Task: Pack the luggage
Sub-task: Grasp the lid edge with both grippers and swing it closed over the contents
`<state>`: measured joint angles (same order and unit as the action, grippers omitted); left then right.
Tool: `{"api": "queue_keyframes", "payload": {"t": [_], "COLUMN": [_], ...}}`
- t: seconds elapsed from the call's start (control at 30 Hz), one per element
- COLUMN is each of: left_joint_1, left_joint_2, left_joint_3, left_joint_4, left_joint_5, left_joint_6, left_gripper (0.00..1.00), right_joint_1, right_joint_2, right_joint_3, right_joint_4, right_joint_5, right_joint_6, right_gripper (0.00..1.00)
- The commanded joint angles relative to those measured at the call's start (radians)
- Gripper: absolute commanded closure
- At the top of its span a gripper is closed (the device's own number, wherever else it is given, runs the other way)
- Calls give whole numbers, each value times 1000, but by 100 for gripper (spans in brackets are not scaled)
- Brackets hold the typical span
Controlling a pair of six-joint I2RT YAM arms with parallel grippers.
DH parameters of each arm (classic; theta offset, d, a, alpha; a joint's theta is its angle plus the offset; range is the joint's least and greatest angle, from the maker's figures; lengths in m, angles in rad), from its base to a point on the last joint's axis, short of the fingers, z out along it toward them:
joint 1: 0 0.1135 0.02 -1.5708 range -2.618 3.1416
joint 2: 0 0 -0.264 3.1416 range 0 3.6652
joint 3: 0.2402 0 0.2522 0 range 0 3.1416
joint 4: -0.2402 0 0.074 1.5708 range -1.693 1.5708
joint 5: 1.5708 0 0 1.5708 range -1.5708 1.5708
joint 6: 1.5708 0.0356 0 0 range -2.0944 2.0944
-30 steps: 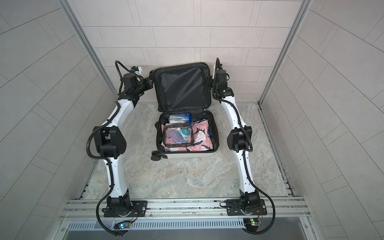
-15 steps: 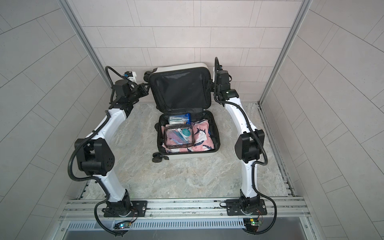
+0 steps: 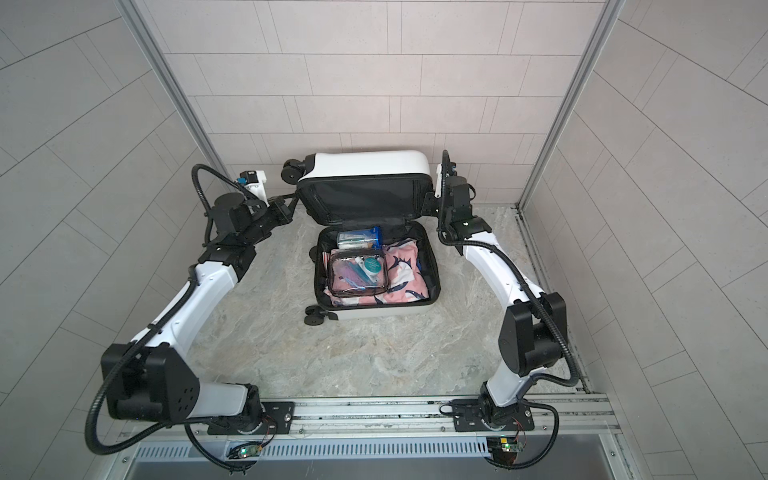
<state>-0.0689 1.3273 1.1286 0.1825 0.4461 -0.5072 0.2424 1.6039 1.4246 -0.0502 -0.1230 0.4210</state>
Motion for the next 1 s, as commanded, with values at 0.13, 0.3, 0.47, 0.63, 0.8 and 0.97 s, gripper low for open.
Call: {"api": "queue_keyframes", "payload": {"t": [0.13,0.3,0.47,0.63,0.8,0.97], "left_joint_1": [-14,-15,-15,-15,-14,-14], "left_joint_2": [-331,-536,-679,-684,-634,-584], "left_joint_3": [-179,-282,-328,-262,-190,-136], "left_joint_4": [6,-151,-296,-492,-582,-628], "left_joint_5": [-21,-18,-30,-69,-86,-98], "left_joint_6": [22,30,22,51,56,69], "left_gripper": [100,100,100,95,87,79], "right_joint_1": [85,100,103,103,103,92], "right_joint_2": [-167,-262,-301,-351,-401,-445], "right_joint_3": [-237,-388,-495,-602,-646,-667], "right_joint_4": [74,95,71,18,-117,-283], "right_joint_5": [-12,29,58,112,178,265], "right_joint_6": [59,83,102,105,78,55], "right_gripper": [100,100,100,100,100,98]}}
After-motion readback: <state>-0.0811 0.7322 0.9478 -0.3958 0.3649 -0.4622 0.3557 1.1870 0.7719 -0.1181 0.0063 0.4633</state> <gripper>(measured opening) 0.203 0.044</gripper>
